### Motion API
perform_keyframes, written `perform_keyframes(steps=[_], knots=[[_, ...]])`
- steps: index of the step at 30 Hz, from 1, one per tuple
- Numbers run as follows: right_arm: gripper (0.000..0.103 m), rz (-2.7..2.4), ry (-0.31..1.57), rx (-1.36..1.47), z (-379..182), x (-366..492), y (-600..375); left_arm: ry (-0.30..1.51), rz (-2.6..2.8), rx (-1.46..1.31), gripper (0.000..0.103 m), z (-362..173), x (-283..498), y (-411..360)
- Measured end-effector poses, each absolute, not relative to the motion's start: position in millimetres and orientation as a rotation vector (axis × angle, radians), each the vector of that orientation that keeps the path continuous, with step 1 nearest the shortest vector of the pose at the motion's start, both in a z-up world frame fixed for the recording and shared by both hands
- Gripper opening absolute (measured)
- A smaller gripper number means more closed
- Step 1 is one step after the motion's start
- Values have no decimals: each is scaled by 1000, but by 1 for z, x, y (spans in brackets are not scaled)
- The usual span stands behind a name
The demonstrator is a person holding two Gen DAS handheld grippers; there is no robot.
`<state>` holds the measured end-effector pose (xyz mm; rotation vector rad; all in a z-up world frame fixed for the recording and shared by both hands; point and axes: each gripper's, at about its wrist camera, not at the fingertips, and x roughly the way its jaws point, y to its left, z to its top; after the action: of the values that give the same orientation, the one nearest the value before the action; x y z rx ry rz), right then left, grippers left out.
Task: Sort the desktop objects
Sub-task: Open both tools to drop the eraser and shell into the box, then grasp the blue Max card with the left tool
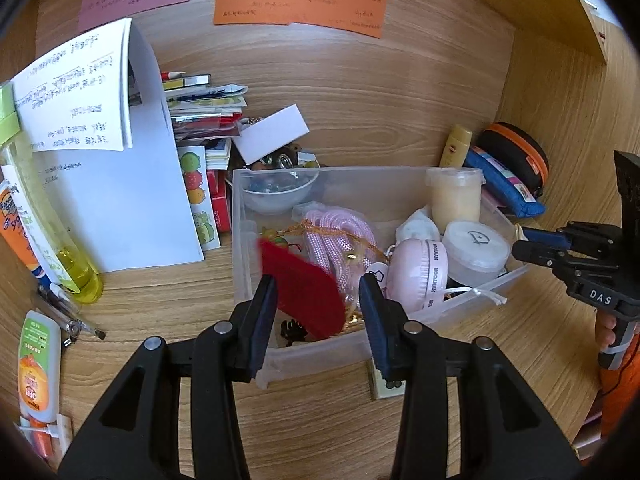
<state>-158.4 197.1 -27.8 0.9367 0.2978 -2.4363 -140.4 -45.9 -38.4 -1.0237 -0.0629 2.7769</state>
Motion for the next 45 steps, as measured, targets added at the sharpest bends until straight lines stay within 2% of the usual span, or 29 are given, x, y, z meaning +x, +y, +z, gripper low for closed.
perform_keyframes(steps=[3, 5, 8, 10, 14, 16, 23, 27, 33, 36, 45], knots=[[18, -2440, 315, 933, -27, -155, 194, -69, 2783, -1008, 44, -36, -135, -46], [18, -2444, 335, 929, -26, -152, 192, -73, 2790, -996, 50, -34, -130, -47], [19, -2445, 347, 915, -23, -148, 191, -67, 2798, -972, 50, -29, -121, -49], [22, -2447, 349, 904, -19, -146, 191, -58, 2807, -956, 51, -25, -115, -50], [29, -2449, 347, 872, -11, -141, 187, -53, 2817, -927, 59, -22, -102, -54], [36, -2446, 348, 851, -7, -136, 184, -49, 2810, -935, 60, -25, -94, -54], [39, -2400, 384, 837, -12, -113, 173, -16, 2756, -1068, 60, -51, -74, -47], [46, -2388, 402, 840, -18, -104, 169, -33, 2711, -1147, 61, -67, -62, -42], [49, -2364, 373, 857, -26, -98, 171, -54, 2659, -1219, 61, -83, -45, -25], [50, -2355, 366, 864, -31, -93, 174, -16, 2635, -1228, 68, -86, -35, -11], [57, -2336, 325, 878, -41, -82, 185, 59, 2590, -1279, 69, -98, -32, 14]])
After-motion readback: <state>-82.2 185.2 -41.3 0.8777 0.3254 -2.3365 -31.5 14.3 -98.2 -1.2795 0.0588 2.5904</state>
